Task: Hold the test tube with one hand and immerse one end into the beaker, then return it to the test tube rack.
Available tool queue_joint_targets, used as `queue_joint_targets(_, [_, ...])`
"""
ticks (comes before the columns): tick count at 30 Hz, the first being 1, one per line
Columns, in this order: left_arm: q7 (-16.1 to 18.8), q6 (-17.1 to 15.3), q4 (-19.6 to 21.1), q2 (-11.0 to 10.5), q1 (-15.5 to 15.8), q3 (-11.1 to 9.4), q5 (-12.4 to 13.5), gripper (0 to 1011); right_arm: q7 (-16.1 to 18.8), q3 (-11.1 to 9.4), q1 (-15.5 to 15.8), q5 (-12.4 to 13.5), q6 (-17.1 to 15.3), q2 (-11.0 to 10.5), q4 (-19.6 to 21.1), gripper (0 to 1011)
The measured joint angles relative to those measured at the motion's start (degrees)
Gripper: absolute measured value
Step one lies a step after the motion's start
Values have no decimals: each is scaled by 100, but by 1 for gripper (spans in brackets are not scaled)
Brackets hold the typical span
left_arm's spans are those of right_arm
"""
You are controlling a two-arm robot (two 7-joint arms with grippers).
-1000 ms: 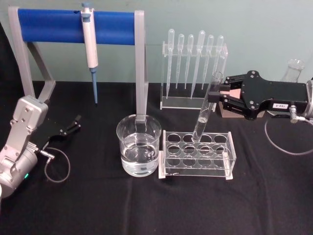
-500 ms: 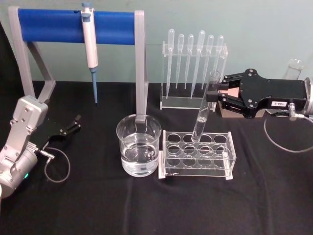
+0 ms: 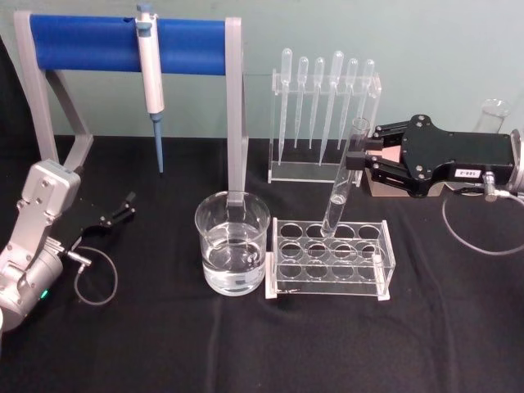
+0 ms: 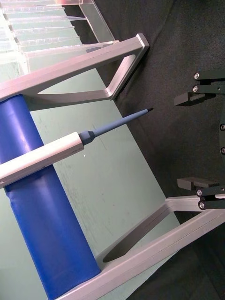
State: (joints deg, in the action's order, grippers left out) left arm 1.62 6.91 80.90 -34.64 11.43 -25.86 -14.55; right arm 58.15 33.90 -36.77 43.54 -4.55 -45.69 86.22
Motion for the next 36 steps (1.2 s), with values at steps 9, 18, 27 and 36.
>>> queue_joint_targets(9, [0, 0, 0, 0, 0, 0, 0, 1000, 0, -6, 5, -4, 0, 0, 1, 238])
queue_joint_targets(18, [0, 0, 0, 0, 0, 0, 0, 1000, 0, -10, 8, -5, 0, 0, 1, 238])
queue_joint_targets(27, [0, 0, 0, 0, 0, 0, 0, 1000, 0, -10, 8, -5, 0, 0, 1, 238])
queue_joint_targets(36, [0, 0, 0, 0, 0, 0, 0, 1000, 0, -10, 8, -5, 0, 0, 1, 238])
